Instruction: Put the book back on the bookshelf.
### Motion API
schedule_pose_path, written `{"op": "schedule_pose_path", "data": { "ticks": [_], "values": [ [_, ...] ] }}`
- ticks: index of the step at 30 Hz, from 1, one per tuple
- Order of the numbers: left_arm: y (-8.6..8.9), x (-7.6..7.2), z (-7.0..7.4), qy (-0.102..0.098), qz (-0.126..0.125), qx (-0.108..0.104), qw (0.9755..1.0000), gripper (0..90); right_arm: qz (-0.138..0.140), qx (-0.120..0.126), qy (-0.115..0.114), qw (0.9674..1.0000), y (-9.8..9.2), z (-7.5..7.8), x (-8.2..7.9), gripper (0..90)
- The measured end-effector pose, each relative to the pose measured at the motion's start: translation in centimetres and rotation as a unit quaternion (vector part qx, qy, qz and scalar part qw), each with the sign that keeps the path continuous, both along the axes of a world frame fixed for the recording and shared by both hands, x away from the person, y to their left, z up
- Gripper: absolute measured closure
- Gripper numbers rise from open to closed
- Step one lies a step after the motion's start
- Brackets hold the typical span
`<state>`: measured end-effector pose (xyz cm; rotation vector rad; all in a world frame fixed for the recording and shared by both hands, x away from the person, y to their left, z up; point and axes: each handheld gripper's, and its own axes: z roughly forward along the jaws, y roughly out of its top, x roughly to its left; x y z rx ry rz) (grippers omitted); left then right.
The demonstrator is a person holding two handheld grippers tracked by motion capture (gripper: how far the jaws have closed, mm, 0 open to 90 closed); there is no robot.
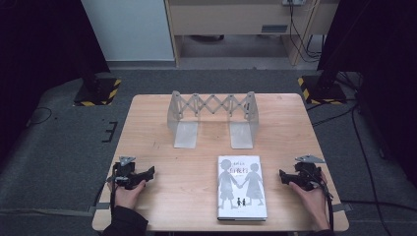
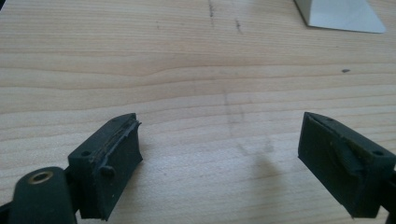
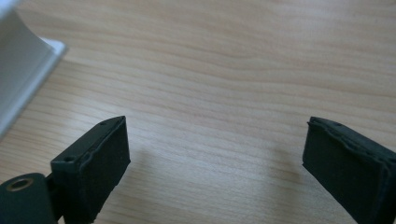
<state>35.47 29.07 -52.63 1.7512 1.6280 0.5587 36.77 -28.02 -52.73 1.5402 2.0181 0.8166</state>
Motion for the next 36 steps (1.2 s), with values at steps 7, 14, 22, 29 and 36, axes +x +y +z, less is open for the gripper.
{"op": "schedule_pose_path", "data": {
  "ticks": [7, 14, 22, 29, 36],
  "values": [
    [-1.3, -0.6, 1.2, -0.028, -0.012, -0.006, 0.9995, 12.3, 0.004, 0.034, -0.012, 0.9993, 0.1, 0.9, -0.1, 9.3],
    [-3.2, -1.2, 1.9, -0.046, -0.041, 0.001, 0.9981, 14.1, 0.014, 0.053, -0.026, 0.9982, 0.4, 2.1, -0.6, 11.0],
    [-4.9, -1.6, 2.6, -0.067, -0.060, -0.012, 0.9959, 15.5, 0.032, 0.097, -0.040, 0.9940, 1.3, 2.9, -1.3, 14.4],
    [-6.8, -2.1, 3.3, -0.083, -0.080, -0.034, 0.9927, 15.4, 0.050, 0.110, -0.042, 0.9918, 2.4, 3.1, -1.8, 15.4],
    [-8.3, -2.3, 3.6, -0.096, -0.095, -0.051, 0.9896, 16.4, 0.069, 0.116, -0.039, 0.9901, 3.6, 3.1, -1.8, 15.0]
  ]
}}
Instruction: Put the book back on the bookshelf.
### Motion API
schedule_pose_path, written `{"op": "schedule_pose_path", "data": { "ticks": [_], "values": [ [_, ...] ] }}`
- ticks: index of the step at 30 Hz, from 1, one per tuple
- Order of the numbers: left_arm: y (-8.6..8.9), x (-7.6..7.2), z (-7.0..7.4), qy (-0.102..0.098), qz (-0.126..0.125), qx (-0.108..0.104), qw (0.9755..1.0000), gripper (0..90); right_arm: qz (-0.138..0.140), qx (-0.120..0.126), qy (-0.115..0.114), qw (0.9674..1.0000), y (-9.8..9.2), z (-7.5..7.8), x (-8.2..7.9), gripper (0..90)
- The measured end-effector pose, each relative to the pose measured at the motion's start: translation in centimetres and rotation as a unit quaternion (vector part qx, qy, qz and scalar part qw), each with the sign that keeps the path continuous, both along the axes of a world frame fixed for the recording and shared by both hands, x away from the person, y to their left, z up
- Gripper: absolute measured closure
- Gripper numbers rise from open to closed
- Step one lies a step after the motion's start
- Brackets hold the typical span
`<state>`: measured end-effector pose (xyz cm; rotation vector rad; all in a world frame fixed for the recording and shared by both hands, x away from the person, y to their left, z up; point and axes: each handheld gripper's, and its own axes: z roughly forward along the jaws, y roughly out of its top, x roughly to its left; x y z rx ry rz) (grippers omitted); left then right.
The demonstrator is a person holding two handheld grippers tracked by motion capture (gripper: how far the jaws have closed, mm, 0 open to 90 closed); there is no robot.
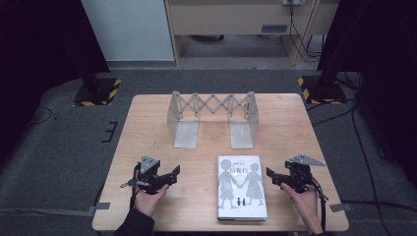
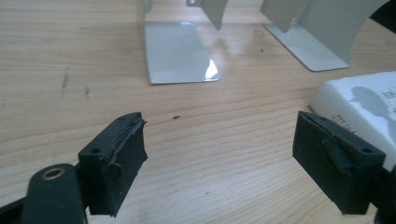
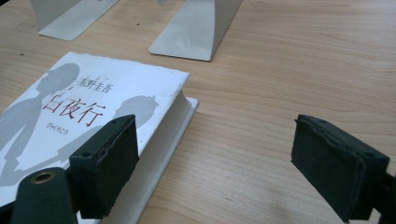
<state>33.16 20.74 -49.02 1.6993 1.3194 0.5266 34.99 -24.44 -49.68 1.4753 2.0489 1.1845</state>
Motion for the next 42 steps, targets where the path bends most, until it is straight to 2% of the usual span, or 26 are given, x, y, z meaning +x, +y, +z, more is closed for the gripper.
{"op": "schedule_pose_path", "data": {
  "ticks": [9, 13, 18, 20, 31, 42],
  "values": [
    [-2.1, -0.2, 0.0, -0.001, -0.029, -0.004, 0.9996, 17.1, 0.019, 0.010, -0.003, 0.9998, 1.8, 0.0, -0.4, 15.2],
    [-3.1, -0.3, -0.1, 0.001, -0.045, 0.005, 0.9990, 17.1, 0.030, 0.016, -0.001, 0.9994, 2.4, -0.1, -0.5, 15.1],
    [-4.3, -0.4, -0.3, 0.001, -0.063, 0.009, 0.9979, 17.1, 0.044, 0.011, 0.002, 0.9990, 3.1, -0.4, -0.6, 15.2],
    [-4.9, -0.4, -0.4, 0.003, -0.073, 0.006, 0.9973, 18.2, 0.046, 0.014, 0.002, 0.9988, 3.3, -0.4, -0.6, 15.3],
    [-8.0, -0.7, -1.1, 0.012, -0.111, 0.020, 0.9936, 17.8, 0.058, 0.015, 0.007, 0.9982, 4.2, -0.8, -0.7, 15.2],
    [-10.7, -1.2, -2.0, 0.026, -0.151, 0.037, 0.9875, 17.8, 0.074, 0.018, 0.012, 0.9970, 5.1, -1.3, -0.8, 15.5]
  ]
}}
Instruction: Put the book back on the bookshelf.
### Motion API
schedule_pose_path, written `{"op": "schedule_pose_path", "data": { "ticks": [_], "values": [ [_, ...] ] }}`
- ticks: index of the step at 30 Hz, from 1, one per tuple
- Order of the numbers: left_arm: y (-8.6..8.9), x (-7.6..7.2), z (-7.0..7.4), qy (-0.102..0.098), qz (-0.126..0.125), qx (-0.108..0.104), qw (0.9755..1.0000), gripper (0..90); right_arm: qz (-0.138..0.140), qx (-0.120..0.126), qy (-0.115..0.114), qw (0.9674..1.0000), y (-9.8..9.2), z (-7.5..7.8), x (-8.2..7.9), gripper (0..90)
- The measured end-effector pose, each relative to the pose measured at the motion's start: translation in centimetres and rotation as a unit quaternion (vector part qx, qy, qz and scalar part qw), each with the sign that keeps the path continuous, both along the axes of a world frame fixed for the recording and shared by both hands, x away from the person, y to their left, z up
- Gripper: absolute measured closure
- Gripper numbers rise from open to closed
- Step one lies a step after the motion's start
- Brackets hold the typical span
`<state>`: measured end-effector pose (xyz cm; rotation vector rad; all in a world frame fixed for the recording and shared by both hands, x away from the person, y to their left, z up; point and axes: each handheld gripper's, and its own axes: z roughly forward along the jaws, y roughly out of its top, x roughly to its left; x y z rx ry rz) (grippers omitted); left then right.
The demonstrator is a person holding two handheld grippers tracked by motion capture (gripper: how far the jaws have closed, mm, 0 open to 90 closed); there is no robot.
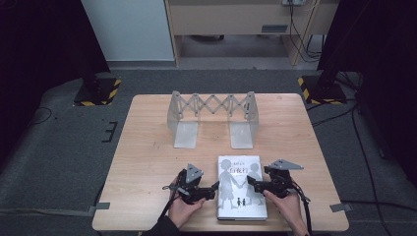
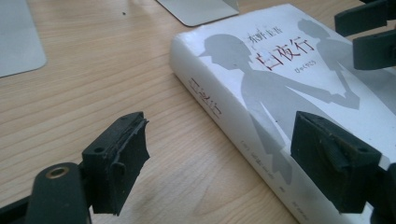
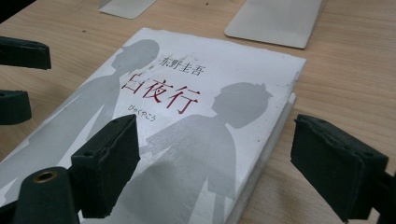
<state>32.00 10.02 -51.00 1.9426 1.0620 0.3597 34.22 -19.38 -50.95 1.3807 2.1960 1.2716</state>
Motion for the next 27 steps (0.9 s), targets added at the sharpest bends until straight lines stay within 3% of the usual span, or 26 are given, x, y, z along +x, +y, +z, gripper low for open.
{"op": "schedule_pose_path", "data": {
  "ticks": [8, 13, 20, 24, 27],
  "values": [
    [-1.3, 0.0, -0.4, 0.007, -0.020, 0.002, 0.9998, 17.4, 0.003, 0.004, 0.009, 0.9999, 0.2, -0.4, 0.2, 15.5],
    [-1.8, 0.2, -0.5, 0.001, -0.023, 0.001, 0.9997, 15.1, 0.008, 0.005, 0.013, 0.9999, 0.4, -0.6, 0.2, 15.9],
    [-2.1, 0.3, -0.7, -0.001, -0.028, -0.004, 0.9996, 14.2, 0.009, 0.009, 0.010, 0.9999, 0.5, -0.6, 0.2, 15.8],
    [-2.1, 0.3, -0.7, -0.003, -0.029, -0.004, 0.9996, 14.2, 0.010, 0.028, -0.008, 0.9995, 0.3, -0.2, 0.1, 16.7],
    [-2.1, 0.3, -0.7, -0.002, -0.029, -0.006, 0.9995, 13.7, 0.009, 0.023, -0.001, 0.9997, 0.2, -0.4, 0.2, 16.9]
  ]
}}
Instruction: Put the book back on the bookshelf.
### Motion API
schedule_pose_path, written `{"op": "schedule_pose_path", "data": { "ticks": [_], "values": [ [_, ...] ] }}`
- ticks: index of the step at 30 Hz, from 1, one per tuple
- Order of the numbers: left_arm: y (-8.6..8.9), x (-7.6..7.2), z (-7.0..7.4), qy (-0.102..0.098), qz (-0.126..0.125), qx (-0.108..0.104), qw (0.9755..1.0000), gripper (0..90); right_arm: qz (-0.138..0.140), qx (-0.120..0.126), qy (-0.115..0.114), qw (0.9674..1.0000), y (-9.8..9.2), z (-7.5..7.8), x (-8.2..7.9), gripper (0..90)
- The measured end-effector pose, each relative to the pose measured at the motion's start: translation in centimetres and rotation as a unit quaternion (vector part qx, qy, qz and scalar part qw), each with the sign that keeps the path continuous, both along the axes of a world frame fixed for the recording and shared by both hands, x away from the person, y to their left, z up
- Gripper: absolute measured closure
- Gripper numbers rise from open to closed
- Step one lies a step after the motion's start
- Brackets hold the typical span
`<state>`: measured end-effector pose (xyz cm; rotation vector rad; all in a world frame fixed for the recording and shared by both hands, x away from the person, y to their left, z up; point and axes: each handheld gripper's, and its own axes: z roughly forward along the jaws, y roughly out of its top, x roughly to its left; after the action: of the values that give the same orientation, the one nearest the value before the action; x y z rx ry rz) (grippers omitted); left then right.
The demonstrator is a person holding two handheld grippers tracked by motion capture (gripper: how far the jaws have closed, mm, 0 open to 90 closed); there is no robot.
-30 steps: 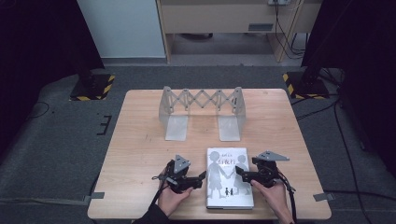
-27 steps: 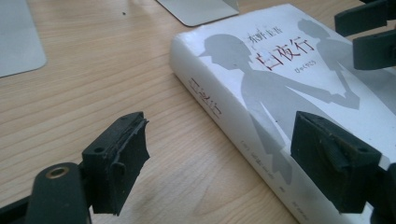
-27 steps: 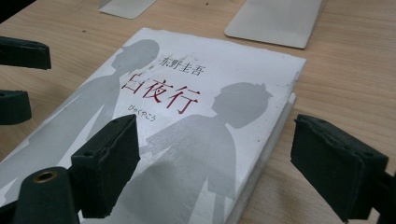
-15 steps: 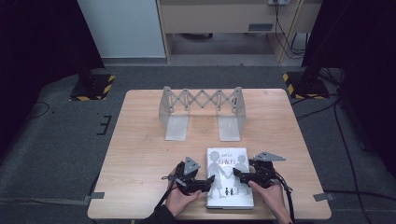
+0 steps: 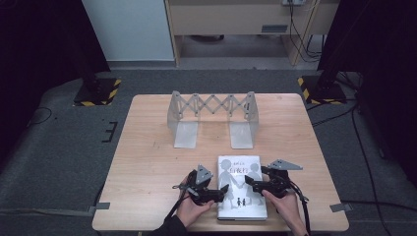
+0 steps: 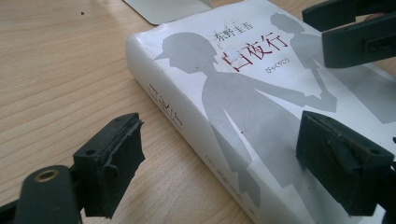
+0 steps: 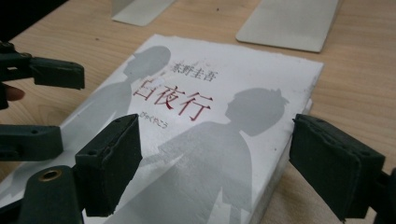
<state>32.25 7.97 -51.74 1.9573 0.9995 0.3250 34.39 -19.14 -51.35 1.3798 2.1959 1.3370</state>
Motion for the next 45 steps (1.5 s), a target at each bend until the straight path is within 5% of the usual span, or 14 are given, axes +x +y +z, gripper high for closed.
{"op": "schedule_pose_path", "data": {
  "ticks": [3, 8, 14, 18, 24, 32, 39, 45],
  "values": [
    [0.0, 0.0, 0.0, 0.000, -0.001, 0.002, 1.0000, 13.4, 0.002, -0.014, 0.011, 0.9998, 0.1, -0.4, 0.1, 16.0],
    [0.1, 0.0, 0.0, 0.001, -0.002, 0.002, 1.0000, 13.4, 0.009, 0.004, 0.032, 0.9994, 0.4, -0.7, 0.2, 14.1],
    [0.2, 0.0, 0.1, -0.001, -0.003, -0.001, 1.0000, 13.3, 0.013, -0.004, 0.004, 0.9999, 0.3, -0.1, 0.1, 15.8],
    [0.3, -0.1, 0.2, -0.002, -0.002, -0.006, 1.0000, 13.3, 0.011, 0.020, -0.023, 0.9995, 0.1, 0.6, -0.1, 16.2],
    [0.5, 0.0, 0.2, -0.003, -0.002, -0.010, 0.9999, 13.1, 0.012, 0.055, -0.033, 0.9978, 0.4, 1.1, 0.1, 17.4],
    [0.7, -0.1, 0.2, -0.004, -0.003, -0.010, 0.9999, 12.6, 0.022, 0.056, -0.031, 0.9977, 1.5, 0.9, 0.3, 20.5],
    [0.8, -0.2, 0.2, -0.008, -0.001, -0.010, 0.9999, 12.4, 0.024, 0.080, -0.028, 0.9961, 1.5, 1.2, 0.1, 23.5],
    [1.3, -0.3, 0.0, -0.008, 0.005, -0.009, 0.9999, 12.2, 0.036, 0.076, 0.002, 0.9964, 1.6, 1.0, -0.1, 28.3]
  ]
}}
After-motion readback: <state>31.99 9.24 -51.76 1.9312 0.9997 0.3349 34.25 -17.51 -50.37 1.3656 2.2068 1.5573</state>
